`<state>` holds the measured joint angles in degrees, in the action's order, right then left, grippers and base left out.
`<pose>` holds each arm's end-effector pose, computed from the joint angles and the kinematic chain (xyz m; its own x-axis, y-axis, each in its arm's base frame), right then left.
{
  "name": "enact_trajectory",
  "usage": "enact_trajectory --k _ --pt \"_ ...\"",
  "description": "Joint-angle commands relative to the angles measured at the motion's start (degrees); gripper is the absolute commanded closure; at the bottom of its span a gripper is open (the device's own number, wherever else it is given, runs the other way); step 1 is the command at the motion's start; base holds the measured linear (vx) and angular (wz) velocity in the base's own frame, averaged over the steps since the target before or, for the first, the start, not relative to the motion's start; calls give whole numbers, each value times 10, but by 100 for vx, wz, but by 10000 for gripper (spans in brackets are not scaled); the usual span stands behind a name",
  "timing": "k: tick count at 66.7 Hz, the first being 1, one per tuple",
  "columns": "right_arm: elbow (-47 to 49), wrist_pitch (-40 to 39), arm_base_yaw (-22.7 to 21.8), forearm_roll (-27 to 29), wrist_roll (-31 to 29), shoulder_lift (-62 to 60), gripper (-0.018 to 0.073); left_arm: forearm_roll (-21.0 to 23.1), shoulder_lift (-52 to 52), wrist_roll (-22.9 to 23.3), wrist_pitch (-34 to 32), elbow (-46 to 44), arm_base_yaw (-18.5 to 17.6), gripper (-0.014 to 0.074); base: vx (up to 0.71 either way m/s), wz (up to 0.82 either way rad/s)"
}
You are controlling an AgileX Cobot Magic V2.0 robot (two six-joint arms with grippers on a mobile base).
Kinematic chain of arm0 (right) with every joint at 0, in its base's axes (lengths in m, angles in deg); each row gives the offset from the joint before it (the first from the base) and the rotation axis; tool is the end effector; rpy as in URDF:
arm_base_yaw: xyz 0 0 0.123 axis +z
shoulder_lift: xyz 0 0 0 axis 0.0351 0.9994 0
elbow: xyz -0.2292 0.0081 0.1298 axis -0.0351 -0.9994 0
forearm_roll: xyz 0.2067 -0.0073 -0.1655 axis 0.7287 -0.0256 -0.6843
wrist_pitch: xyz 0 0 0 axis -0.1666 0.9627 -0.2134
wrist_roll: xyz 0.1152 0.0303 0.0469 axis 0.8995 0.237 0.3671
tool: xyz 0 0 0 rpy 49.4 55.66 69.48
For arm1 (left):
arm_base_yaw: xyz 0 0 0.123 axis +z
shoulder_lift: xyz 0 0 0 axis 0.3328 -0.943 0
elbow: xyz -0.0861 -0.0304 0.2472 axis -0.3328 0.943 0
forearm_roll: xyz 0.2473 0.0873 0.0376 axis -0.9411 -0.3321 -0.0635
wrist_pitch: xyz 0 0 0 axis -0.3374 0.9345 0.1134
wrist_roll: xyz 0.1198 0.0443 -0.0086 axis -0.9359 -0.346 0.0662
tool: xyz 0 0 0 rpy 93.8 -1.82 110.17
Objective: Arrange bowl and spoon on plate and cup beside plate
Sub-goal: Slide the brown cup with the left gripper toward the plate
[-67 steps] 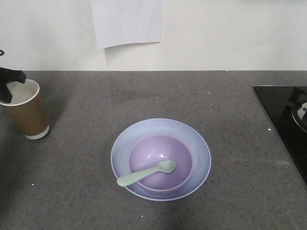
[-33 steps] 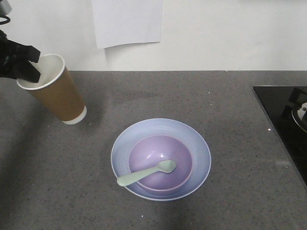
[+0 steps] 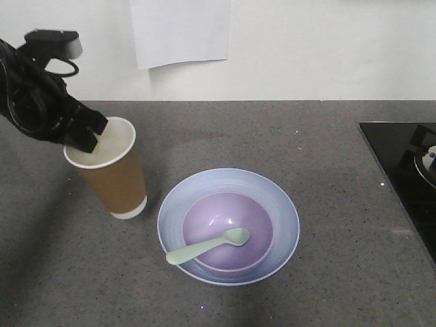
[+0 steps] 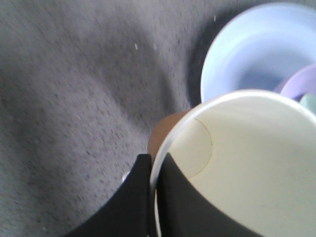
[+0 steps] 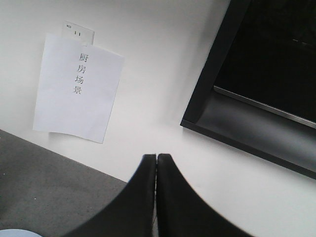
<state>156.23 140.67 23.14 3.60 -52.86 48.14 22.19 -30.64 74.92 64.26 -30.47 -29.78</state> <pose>0.1596 0.0310 0.6092 -0.0975 -0.3241 -0.9410 -0.1793 0.9357 -0.3038 0.3451 -0.0963 0.3046 -0.8805 0.2525 -0.4012 0.3534 0.9137 -0.2005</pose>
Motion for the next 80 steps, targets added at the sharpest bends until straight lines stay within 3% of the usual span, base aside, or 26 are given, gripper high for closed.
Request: enact_trajectory --k 1,14,53,80 --pt "9 -7 -3 -6 0 -3 564 11 22 4 -25 25 -5 603 0 0" --pt "9 -7 -3 -6 0 -3 564 16 22 2 -59 100 -12 603 0 0" --pt "9 -7 -3 -8 0 -3 564 16 22 2 -55 107 -12 594 0 0" --pt "9 -7 -3 -8 0 -3 564 16 22 2 -53 107 -12 465 0 0"
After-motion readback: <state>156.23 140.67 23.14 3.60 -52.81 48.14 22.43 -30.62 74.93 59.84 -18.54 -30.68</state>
